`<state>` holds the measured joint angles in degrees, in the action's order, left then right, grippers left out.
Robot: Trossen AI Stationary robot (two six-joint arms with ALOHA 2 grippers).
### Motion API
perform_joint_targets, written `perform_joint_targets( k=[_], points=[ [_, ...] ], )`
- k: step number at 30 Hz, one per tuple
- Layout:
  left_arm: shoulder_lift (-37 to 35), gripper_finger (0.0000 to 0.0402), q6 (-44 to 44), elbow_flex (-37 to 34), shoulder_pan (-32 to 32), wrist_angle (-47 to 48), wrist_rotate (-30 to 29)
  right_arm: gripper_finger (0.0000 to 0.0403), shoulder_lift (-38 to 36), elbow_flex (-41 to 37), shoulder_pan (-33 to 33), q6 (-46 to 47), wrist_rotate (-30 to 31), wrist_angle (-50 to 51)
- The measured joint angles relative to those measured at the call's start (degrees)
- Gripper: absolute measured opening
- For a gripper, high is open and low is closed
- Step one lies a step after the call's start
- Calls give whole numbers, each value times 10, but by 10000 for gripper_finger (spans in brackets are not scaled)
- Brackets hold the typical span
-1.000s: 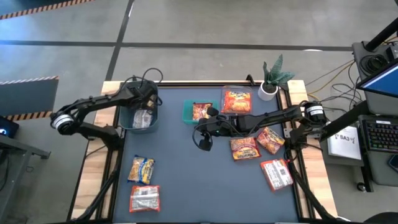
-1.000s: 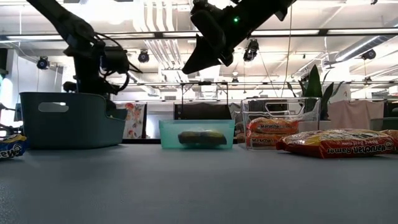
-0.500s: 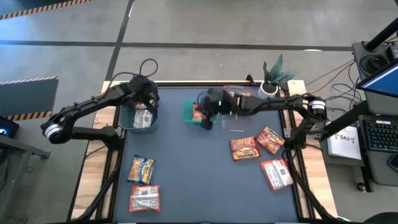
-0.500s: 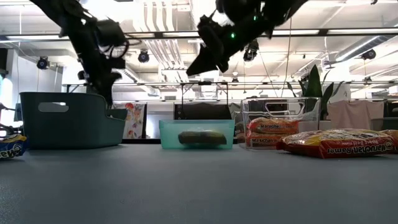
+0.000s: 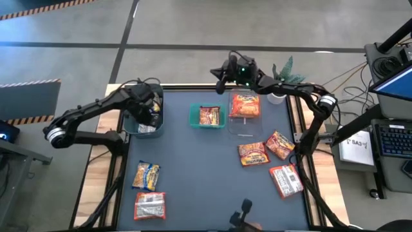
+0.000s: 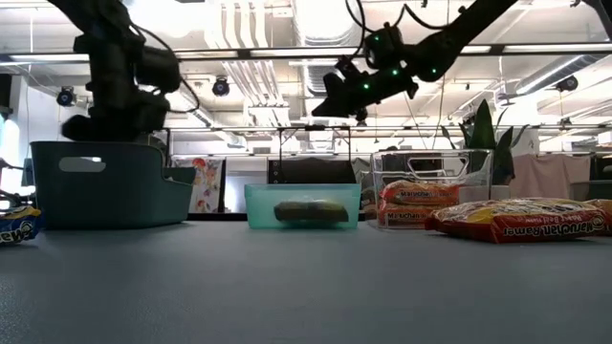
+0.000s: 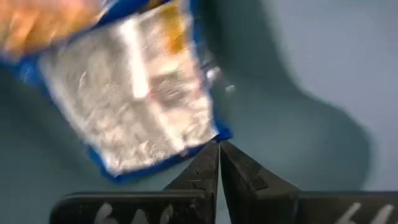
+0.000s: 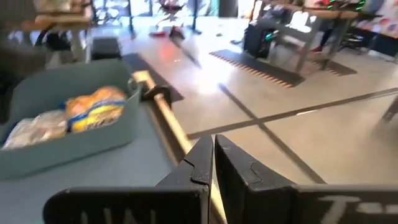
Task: Sort Maruchan noodles
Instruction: Put the top blue noodle pack into the dark blue bin
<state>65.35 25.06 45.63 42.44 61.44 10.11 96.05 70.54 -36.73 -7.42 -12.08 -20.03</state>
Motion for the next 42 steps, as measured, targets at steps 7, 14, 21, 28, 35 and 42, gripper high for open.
perform_joint_targets(
  k=[7,14,21,28,35,42],
  points=[
    [36,0,41,1,1,13,-123,9,0,-2,1,2,-4,5],
    [71,3,25,24,19,9,-196,9,0,-2,17,-40,-6,18],
    [90,81,46,23,49,11,-176,9,0,-3,3,-92,-4,16],
    [95,173,46,24,49,8,-186,9,0,32,-20,-66,-3,16],
    [108,174,6,19,75,-4,-222,9,0,45,-13,-73,-4,51],
    [110,149,-3,19,117,-11,-195,9,0,43,-7,-118,-5,67]
  ],
)
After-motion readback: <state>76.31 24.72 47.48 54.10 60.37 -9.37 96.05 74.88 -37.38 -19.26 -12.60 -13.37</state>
